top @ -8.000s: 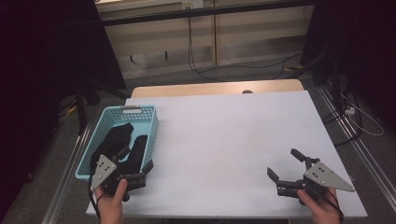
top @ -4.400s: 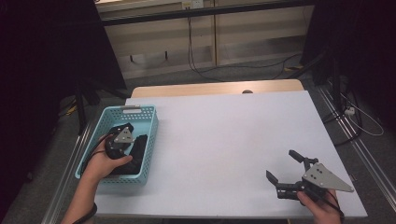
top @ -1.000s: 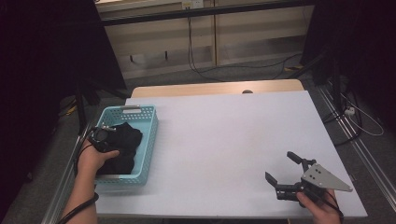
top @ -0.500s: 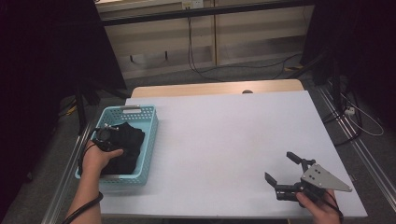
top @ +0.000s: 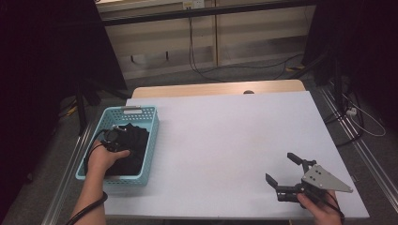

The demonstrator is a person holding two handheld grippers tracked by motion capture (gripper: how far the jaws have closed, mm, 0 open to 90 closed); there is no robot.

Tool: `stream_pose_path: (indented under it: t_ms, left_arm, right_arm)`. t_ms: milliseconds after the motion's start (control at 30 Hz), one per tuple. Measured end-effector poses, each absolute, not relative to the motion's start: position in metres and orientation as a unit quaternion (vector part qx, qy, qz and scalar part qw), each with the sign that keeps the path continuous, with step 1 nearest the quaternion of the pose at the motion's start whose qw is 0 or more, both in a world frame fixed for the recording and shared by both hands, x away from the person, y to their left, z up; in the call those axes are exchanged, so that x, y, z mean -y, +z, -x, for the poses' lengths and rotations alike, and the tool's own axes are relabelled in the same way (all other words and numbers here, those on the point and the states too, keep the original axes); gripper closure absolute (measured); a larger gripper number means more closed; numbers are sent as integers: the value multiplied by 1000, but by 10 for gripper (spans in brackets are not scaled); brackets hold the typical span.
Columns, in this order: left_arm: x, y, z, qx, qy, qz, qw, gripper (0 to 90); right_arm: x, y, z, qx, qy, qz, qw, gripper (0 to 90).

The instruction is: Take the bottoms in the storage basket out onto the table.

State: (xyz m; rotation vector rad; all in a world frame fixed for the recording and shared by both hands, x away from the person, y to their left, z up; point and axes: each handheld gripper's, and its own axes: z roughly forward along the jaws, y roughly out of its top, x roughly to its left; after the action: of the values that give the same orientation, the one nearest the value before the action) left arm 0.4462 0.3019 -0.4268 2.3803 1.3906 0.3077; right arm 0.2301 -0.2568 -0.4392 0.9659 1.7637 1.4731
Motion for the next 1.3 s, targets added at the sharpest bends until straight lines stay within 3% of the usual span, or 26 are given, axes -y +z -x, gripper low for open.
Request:
stream_pose_path:
  t_ms: [33,67,167,267,600,1067,1300]
  left_arm:
    - [-302,-426,-446,-487,107,-847,185,308]
    - [-301,-425,-445,-482,109,-848,190,420]
    - [-300,-424,-444,-470,112,-854,194,576]
    - [-296,-421,-445,-469,107,-857,182,648]
    - [-300,-407,-452,-482,84,-854,177,699]
    - [-307,-328,-458,-500,102,-825,244,716]
    - [-300,-315,-460,-495,102,-823,259,718]
  right_arm:
    - [257,-439,-230,-671,559,-368,319,8]
    - [257,-439,-230,-671,560,-367,319,8]
    - [257,-439,-229,-671,560,-367,320,8]
    - [257,-439,-230,-671,559,-366,320,8]
    - [258,-439,-230,-669,560,-369,320,8]
    - [258,-439,-231,-670,560,-369,319,8]
    - [258,-439,-231,-668,560,-369,322,8]
